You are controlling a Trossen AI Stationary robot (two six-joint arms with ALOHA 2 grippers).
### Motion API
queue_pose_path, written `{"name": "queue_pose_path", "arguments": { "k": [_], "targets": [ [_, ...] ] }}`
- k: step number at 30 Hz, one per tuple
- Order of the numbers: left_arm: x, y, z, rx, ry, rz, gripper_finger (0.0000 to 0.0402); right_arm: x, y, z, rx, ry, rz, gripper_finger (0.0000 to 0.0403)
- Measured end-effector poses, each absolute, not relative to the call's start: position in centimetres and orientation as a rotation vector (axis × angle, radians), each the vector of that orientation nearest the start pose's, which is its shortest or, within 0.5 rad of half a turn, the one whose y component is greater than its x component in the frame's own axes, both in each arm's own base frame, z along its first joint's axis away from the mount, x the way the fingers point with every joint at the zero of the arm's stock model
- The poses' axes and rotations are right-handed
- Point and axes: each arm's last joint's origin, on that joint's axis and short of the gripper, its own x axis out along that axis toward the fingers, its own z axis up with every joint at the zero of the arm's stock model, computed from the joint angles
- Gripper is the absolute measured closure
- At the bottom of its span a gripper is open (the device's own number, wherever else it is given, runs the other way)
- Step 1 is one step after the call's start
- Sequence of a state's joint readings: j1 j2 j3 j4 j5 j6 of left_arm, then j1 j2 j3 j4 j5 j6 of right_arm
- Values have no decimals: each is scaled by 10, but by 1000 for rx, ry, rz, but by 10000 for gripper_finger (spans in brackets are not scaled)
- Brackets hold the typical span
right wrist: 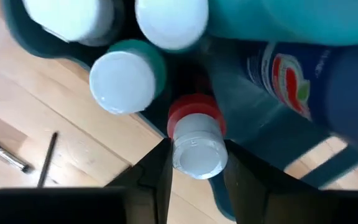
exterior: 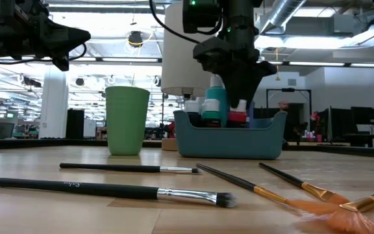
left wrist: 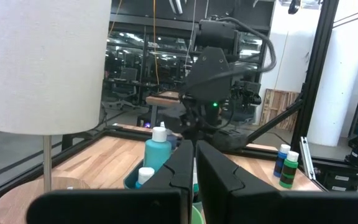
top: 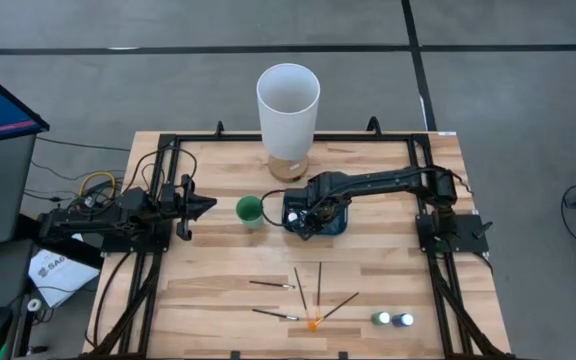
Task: Pick & Place Paint Supplies
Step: Put the small red paint bottle into the green bin
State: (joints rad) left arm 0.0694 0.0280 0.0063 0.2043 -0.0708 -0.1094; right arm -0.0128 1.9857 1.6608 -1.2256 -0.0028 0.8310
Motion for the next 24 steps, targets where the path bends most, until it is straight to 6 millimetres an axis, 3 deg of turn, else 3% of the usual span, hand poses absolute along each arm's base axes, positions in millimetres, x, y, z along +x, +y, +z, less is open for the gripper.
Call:
{"name": "queue_pose_path", "arguments": {
  "k": [24],
  "targets": [
    [97, 9, 184, -109, -197, 129, 394, 383, -5, 228, 636, 1426, -603, 241]
  ]
}}
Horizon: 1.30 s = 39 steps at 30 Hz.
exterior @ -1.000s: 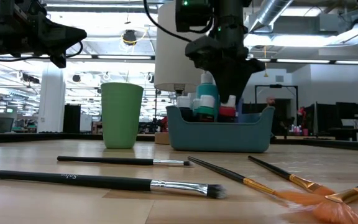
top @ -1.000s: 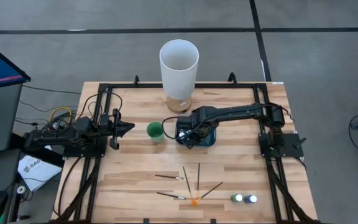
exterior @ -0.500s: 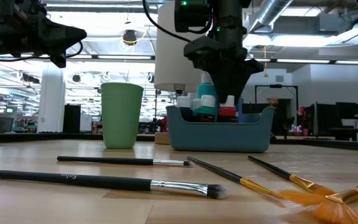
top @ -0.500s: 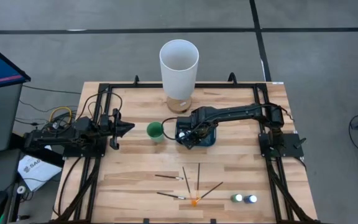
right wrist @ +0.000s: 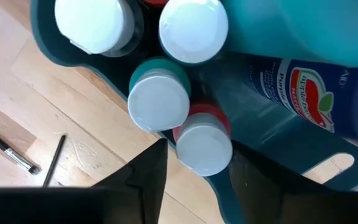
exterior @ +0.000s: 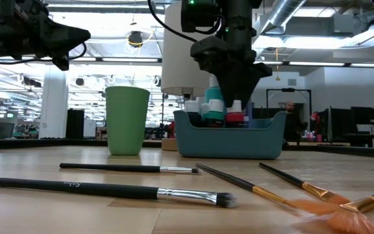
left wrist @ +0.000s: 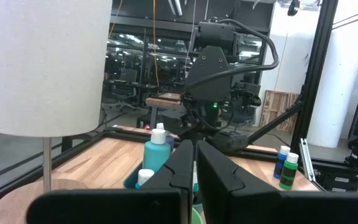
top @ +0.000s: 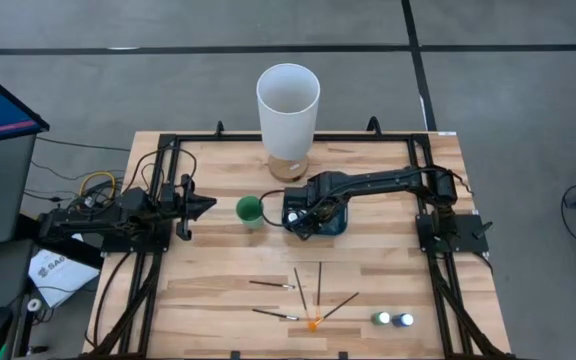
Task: Pick & Place Paint Supplies
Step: Put the small red paint bottle into the green bin, then put the small green paint bottle into the green bin
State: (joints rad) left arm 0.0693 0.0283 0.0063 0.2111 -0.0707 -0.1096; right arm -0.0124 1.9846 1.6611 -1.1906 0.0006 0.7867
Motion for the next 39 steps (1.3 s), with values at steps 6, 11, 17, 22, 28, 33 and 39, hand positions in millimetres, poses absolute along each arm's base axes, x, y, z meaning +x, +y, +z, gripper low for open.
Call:
{"name": "queue_pose_path", "arguments": {
  "k": [6, 11, 17, 22, 28, 33, 39],
  "targets": [
    [97, 9, 184, -109, -197, 129, 394, 383, -5, 228, 636, 1426, -603, 207],
    [97, 9, 184, -109, -197, 129, 394, 383, -5, 228, 641, 1424, -607, 195],
    [97, 9, 184, -109, -197, 129, 394, 381, -5, 233, 645, 1414, -605, 200],
    [97, 9, 184, -109, -203, 129, 394, 379, -5, 240, 649, 1393, -597, 208],
    [97, 9, 185, -109, -206, 129, 394, 373, -5, 250, 648, 1385, -590, 212],
    [97, 9, 185, -109, -213, 128, 394, 361, -2, 274, 657, 1325, -563, 211],
    [97, 9, 185, -109, -215, 128, 394, 331, 20, 306, 678, 1334, -581, 215]
  ]
}}
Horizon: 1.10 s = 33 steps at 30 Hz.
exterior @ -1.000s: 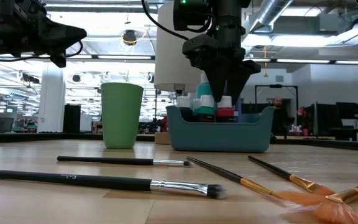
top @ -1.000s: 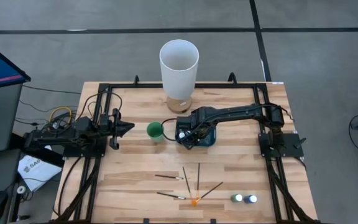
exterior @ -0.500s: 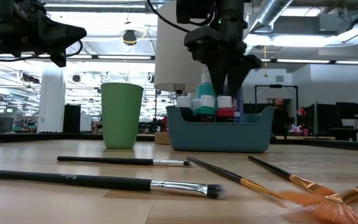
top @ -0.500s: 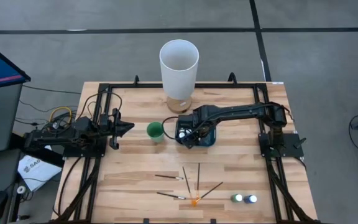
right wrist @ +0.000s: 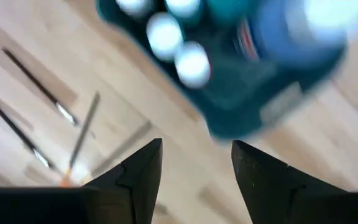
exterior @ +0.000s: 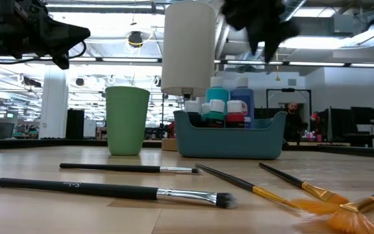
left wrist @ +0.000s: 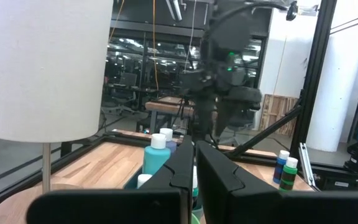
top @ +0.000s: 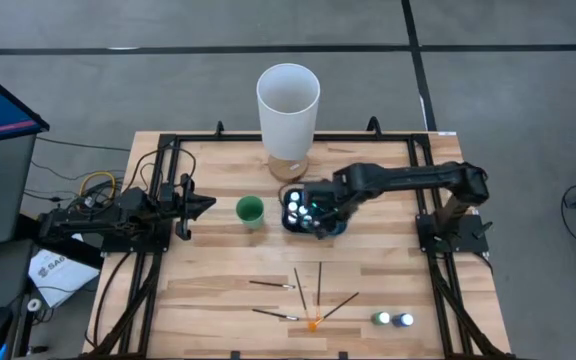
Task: Pick & Place Paint Supplies
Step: Put the small green paint bottle into the green bin
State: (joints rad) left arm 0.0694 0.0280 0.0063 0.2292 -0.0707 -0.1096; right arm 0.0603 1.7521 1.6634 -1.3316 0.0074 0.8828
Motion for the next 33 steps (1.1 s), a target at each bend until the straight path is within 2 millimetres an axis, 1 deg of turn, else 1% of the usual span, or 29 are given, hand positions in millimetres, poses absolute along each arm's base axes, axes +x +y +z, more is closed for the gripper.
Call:
{"name": "queue_pose_path", "arguments": {
  "k": [3, 6, 10, 12, 15, 19, 23, 25, 28, 30, 33],
  "targets": [
    [97, 9, 185, -109, -215, 128, 394, 311, 42, 314, 680, 1388, -664, 217],
    [97, 9, 186, -109, -216, 128, 394, 291, 68, 317, 671, 1446, -785, 219],
    [97, 9, 186, -109, -216, 128, 394, 276, 105, 321, 738, 1411, -796, 216],
    [96, 9, 186, -109, -217, 128, 394, 268, 121, 323, 789, 1407, -835, 214],
    [96, 9, 186, -109, -221, 128, 394, 256, 149, 319, 844, 1414, -894, 209],
    [96, 9, 186, -109, -221, 128, 394, 238, 184, 315, 956, 1471, -964, 202],
    [97, 9, 186, -109, -222, 128, 394, 227, 218, 306, 1059, 1441, -1017, 197],
    [98, 9, 186, -109, -213, 128, 394, 222, 228, 302, 1074, 1432, -1048, 197],
    [98, 9, 186, -109, -213, 129, 394, 219, 237, 296, 1079, 1435, -1090, 197],
    [98, 9, 185, -109, -204, 129, 394, 219, 239, 294, 1101, 1423, -1108, 197],
    [99, 9, 185, -109, -204, 130, 394, 225, 242, 289, 1136, 1410, -1092, 197]
  ]
}}
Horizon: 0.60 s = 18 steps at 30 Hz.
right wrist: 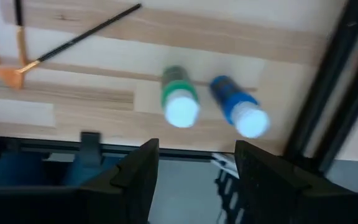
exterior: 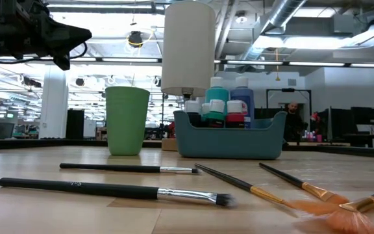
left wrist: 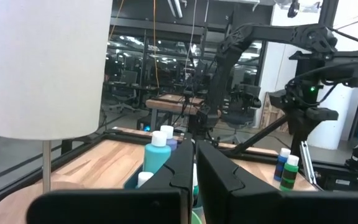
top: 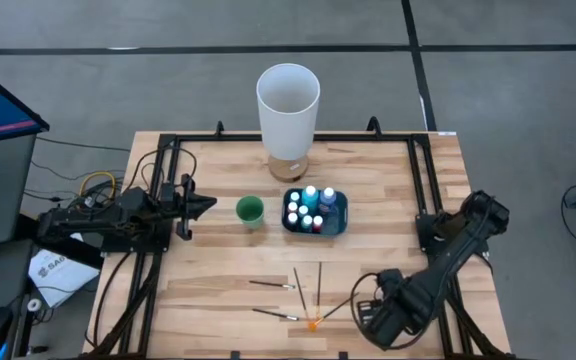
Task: Pick & Place Paint Supplies
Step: Put the small green paint bottle into the green bin
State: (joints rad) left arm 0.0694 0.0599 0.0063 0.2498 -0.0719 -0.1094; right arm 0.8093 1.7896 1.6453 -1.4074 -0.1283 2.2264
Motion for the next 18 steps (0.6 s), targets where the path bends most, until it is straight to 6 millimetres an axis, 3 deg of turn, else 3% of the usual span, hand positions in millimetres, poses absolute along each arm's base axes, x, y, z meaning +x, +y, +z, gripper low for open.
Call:
{"name": "queue_pose_path", "arguments": {
  "k": [10, 18],
  "targets": [
    [99, 9, 185, -109, -204, 131, 394, 234, 247, 257, 1225, 1399, -1016, 197],
    [99, 9, 185, -109, -206, 131, 394, 232, 247, 249, 1222, 1372, -1032, 197]
  ]
}}
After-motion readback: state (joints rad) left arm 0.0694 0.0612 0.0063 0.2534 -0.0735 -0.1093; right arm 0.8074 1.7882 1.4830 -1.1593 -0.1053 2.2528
